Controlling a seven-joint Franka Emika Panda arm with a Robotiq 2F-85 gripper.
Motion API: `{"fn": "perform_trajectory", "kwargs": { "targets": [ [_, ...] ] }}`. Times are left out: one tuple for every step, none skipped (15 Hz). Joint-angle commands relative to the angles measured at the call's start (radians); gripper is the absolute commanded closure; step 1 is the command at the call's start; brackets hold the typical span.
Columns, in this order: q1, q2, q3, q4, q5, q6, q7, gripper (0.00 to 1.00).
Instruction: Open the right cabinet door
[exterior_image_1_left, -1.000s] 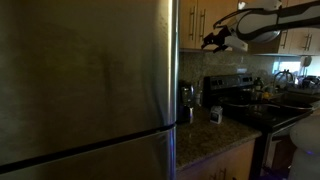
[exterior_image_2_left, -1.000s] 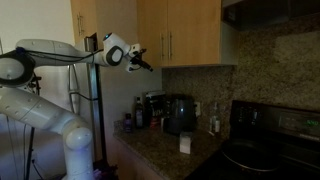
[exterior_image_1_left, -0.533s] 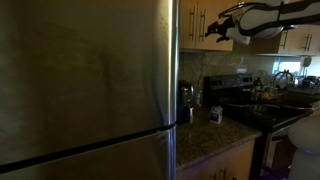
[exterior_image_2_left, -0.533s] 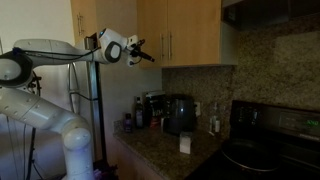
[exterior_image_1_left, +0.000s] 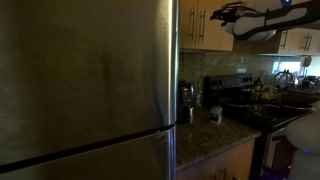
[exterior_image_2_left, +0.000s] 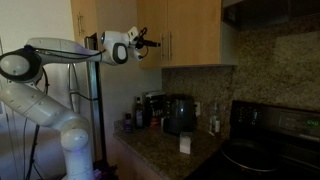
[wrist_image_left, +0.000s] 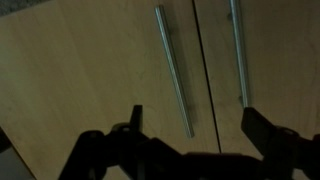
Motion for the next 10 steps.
{"fn": "perform_trajectory", "kwargs": {
  "targets": [
    [-0.013,0.026,0.004,0.005,0.021,0.048,-0.023,0.00],
    [-0.022,0.047,0.007,0.010,0.023,0.075,-0.027,0.00],
    [-0.027,0.061,0.010,0.015,0.023,0.084,-0.028,0.00],
    [-0.057,0.082,0.025,0.011,-0.002,0.095,-0.005,0.00],
    [-0.054,0.101,0.025,0.010,-0.006,0.120,-0.009,0.00],
    [-0.035,0.127,0.022,0.012,0.014,0.143,-0.038,0.00],
    [-0.028,0.145,0.021,0.012,0.013,0.162,-0.041,0.00],
    [-0.021,0.175,0.021,0.022,0.013,0.191,-0.045,0.00],
    [-0.017,0.197,0.020,0.026,-0.015,0.218,-0.024,0.00],
    [-0.011,0.223,0.020,0.035,-0.022,0.254,-0.027,0.00]
  ]
}}
